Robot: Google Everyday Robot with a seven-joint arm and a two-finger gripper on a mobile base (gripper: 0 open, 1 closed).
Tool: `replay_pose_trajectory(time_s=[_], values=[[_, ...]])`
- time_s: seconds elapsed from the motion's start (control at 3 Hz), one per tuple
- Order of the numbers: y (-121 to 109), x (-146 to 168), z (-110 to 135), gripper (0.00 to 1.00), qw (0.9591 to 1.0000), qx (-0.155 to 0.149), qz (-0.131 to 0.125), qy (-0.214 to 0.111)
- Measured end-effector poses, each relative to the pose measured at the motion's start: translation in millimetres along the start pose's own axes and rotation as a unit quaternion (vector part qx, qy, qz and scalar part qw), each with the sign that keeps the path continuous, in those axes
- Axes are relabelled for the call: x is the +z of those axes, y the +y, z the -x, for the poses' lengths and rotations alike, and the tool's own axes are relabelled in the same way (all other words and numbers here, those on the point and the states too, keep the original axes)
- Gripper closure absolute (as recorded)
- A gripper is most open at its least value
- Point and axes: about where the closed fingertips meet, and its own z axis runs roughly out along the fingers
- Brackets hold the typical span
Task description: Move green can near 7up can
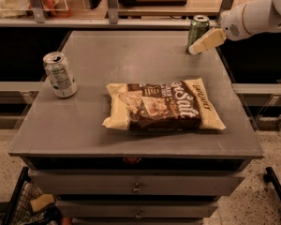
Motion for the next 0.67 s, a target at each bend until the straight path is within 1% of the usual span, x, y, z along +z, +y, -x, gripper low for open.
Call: replay_pose_trajectory(time_s=[0.33, 0.67], values=[[-22.9, 15.6, -2.5, 0.0, 0.9979, 0.027, -0.057, -0.014], [-40.7, 33.0, -3.0, 0.0, 0.9939, 0.051, -0.094, -0.027]])
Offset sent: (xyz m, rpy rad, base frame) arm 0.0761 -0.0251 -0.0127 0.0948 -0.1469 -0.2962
